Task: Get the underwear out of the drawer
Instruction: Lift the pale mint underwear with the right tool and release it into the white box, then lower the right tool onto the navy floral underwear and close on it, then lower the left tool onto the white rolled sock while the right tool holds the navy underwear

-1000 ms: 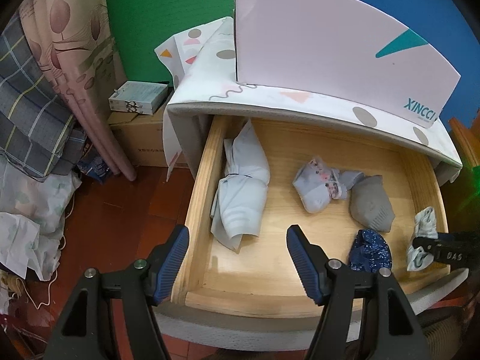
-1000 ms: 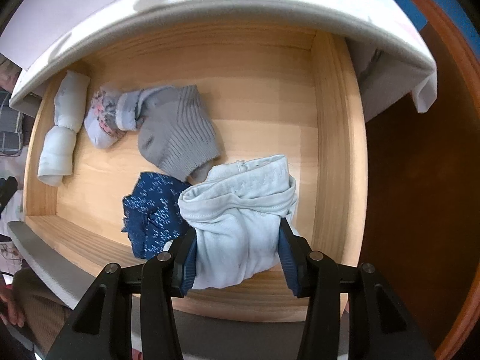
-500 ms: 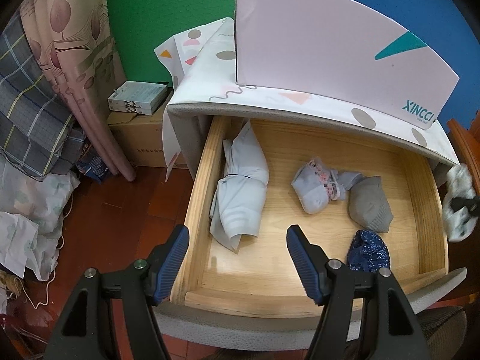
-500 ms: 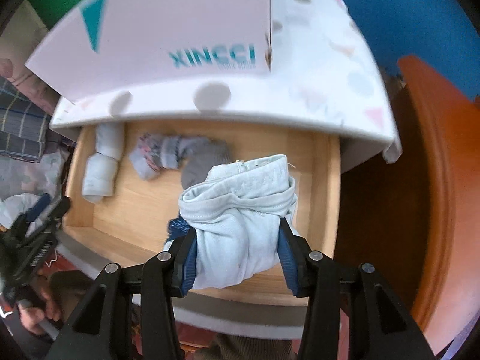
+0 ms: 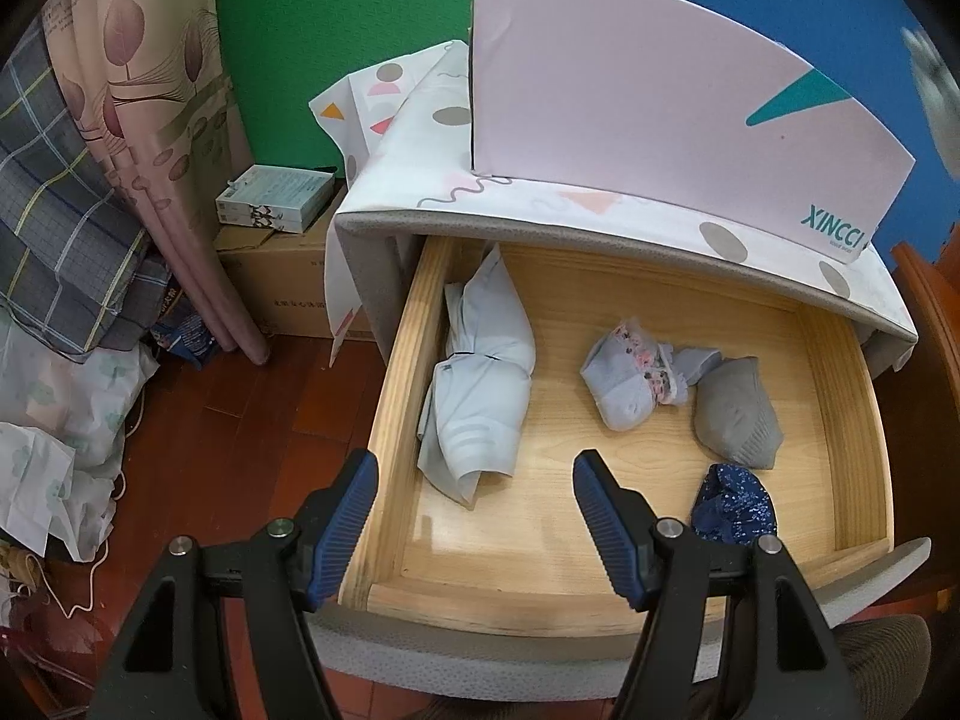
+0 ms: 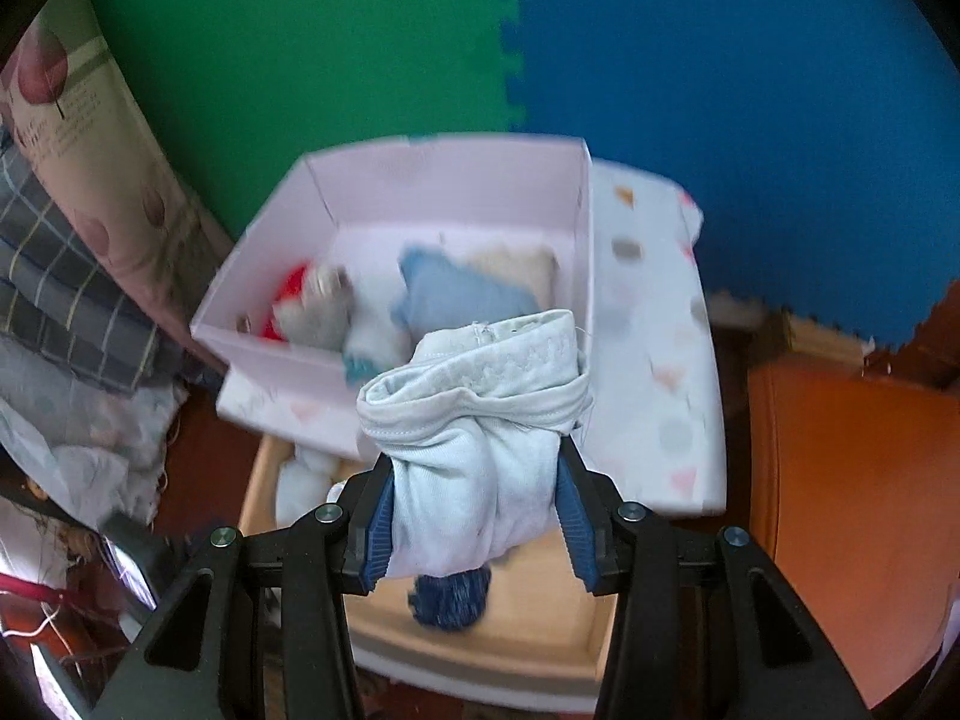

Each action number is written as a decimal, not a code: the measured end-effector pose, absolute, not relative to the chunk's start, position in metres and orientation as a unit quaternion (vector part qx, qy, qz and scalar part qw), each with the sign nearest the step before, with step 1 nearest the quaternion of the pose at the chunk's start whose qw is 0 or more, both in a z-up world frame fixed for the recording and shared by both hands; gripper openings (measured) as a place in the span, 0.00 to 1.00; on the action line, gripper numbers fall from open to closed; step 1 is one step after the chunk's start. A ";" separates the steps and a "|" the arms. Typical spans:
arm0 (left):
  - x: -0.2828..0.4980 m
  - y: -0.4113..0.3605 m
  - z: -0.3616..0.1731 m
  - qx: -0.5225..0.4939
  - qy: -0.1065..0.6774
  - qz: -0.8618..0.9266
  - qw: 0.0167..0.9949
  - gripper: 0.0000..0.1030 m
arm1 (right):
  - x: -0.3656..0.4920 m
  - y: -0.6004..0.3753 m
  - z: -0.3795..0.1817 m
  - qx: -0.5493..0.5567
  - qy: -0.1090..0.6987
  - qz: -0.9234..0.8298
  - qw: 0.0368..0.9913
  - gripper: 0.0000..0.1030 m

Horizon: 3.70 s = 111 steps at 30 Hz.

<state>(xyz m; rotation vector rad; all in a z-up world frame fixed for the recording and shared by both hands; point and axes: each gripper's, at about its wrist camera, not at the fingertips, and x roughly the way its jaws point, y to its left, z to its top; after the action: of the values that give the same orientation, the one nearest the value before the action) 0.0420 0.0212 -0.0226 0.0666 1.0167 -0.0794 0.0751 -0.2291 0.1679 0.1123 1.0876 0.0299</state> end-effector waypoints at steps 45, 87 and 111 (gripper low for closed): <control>0.042 0.018 -0.027 0.056 0.493 -0.037 0.868 0.67 | 0.119 -0.166 0.154 0.011 0.528 0.046 0.848 0.61; 0.049 0.027 -0.038 0.019 0.529 -0.050 0.847 0.67 | 0.054 -0.140 -0.145 -0.003 0.768 0.021 0.640 0.69; 0.052 0.028 -0.042 0.016 0.540 -0.048 0.840 0.67 | 0.034 -0.157 -0.164 -0.024 0.777 0.024 0.628 0.43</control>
<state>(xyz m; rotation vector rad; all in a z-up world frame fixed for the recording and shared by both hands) 0.0516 0.0280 -0.0422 0.0329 1.1416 -0.1018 0.0335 -0.1575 -0.1642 -0.0545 1.7814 0.0552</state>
